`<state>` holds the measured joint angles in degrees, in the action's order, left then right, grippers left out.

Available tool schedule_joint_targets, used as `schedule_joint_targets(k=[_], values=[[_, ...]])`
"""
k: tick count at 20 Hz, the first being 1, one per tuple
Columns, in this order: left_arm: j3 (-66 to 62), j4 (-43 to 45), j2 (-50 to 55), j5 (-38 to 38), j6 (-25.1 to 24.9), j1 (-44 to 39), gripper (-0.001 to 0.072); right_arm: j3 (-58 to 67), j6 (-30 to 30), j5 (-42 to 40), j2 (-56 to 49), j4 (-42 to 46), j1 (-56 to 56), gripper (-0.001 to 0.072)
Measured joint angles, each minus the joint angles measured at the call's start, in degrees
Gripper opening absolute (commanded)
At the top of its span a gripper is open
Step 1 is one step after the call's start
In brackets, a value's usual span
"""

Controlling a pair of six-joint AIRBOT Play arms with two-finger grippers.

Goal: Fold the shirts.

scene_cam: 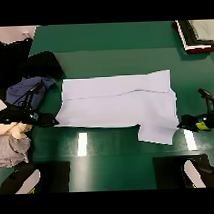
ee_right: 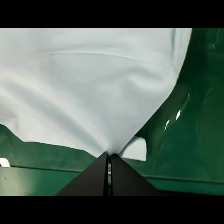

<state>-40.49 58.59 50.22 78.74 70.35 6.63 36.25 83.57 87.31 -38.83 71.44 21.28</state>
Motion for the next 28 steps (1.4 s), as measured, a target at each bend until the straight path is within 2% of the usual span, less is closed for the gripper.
schedule_joint_targets(k=[4, 9, 14, 17, 26, 27, 28], values=[[-0.13, -0.33, -1.86, 0.11, -0.15, 0.02, 0.0022, 0.83, 2.23, 1.73, 6.34, -0.15, 0.0, 0.001], [-2.69, -0.63, -2.45, -10.38, 0.0, 0.0, 0.0022, 2.62, 2.89, -5.97, 4.9, -6.49, -0.07, 0.0009], [-5.27, -0.85, -1.62, -22.84, 1.36, 0.0, 0.0022, 11.3, 2.54, -14.4, -7.32, -9.05, -4.22, 0.001], [-6.12, -2.25, 2.03, -27.34, 1.66, 0.0, 0.0022, 17.86, 2.38, -18.73, -16.92, -9.46, -8.2, 0.001], [-18.93, -4.98, 24.11, -30.71, 1.36, 0.0, 0.0024, 33.46, 2.32, -25.77, -39.36, -9.81, -12.74, 0.0015], [-20.22, -5.09, 26.12, -30.69, 1.46, 0.0, 0.0063, 35.06, 2.32, -25.99, -41.2, -9.81, -12.85, 0.0072], [-21.4, -5.16, 27.85, -30.67, 1.66, 0.0, 0.0431, 36.52, 2.32, -26.12, -42.82, -9.9, -12.92, 0.0291]])
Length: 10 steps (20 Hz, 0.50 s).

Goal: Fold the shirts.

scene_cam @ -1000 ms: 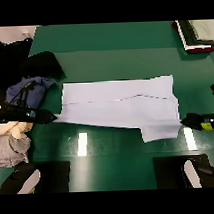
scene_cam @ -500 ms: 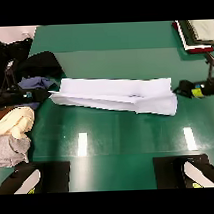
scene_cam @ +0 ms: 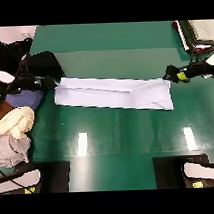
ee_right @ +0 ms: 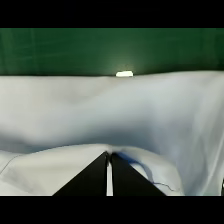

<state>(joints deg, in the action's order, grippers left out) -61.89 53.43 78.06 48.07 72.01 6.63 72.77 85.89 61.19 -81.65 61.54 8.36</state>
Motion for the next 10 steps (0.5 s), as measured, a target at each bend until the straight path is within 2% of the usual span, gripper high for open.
schedule_joint_targets(k=[1, 3, 8, 10], values=[[-0.81, -0.13, 1.29, -0.07, 0.37, 0.0, 0.0661, 1.62, 0.0, 0.04, -1.6, -0.04, 0.0, 0.0406], [-2.08, -0.24, 2.97, -0.04, 1.09, 0.04, 0.0607, 4.55, -0.09, 1.62, -3.96, -0.35, 0.26, 0.0406], [-5.27, -0.5, 4.44, 5.29, 1.86, 0.0, 0.0592, 7.61, -4.13, 8.57, -4.26, -0.52, 3.96, 0.0406], [-5.92, -0.63, 4.59, 8.59, 2.03, 0.0, 0.0032, 5.64, -5.77, 11.65, -3.19, -0.48, 7.17, 0.0411]])
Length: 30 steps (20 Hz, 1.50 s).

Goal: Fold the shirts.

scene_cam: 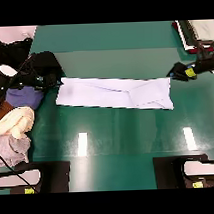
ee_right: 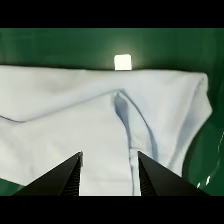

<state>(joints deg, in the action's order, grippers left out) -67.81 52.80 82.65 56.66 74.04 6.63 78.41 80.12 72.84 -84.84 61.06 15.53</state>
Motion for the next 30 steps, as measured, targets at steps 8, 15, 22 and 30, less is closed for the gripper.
schedule_joint_targets(k=[8, 15, 22, 30], values=[[-0.63, -3.54, 0.15, 8.04, -2.16, -1.29, 0.0023, -12.02, -9.42, 3.72, -2.69, -6.67, 11.78, 0.0613], [-0.63, -4.66, 0.17, 7.37, -1.51, -9.88, 0.0023, -13.57, -17.03, 4.66, -10.78, -17.59, 11.56, 0.057], [-0.63, -4.63, 0.17, 3.76, 0.44, -17.16, 0.0022, -12.81, -20.11, -0.42, -13.86, -19.85, 5.99, 0.0014], [-2.67, -4.37, 2.38, -3.32, 4.24, -24.79, 0.0021, 2.47, -18.67, 8.09, -12.41, -20.37, 1.9, 0.0009]])
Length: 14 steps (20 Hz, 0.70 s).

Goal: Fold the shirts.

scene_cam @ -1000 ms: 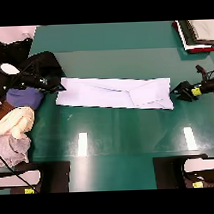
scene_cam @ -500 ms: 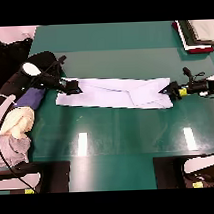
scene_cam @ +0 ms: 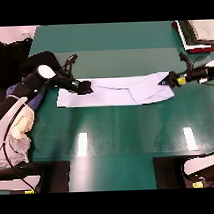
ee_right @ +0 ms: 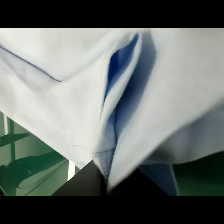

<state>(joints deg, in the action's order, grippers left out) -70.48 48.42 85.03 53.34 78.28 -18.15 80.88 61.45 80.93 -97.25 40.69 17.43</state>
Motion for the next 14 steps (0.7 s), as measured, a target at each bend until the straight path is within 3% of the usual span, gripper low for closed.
schedule_joint_targets(k=[7, 14], values=[[-17.81, -0.02, 16.11, -1.79, 3.28, -6.19, 0.0021, 17.27, 8.33, 4.76, 5.99, -0.5, -9.2, 0.0009], [-31.71, -0.26, 29.07, -0.61, 7.76, -7.74, 0.0022, 27.43, 12.9, 1.62, 7.17, -0.57, -21.73, 0.0009]])
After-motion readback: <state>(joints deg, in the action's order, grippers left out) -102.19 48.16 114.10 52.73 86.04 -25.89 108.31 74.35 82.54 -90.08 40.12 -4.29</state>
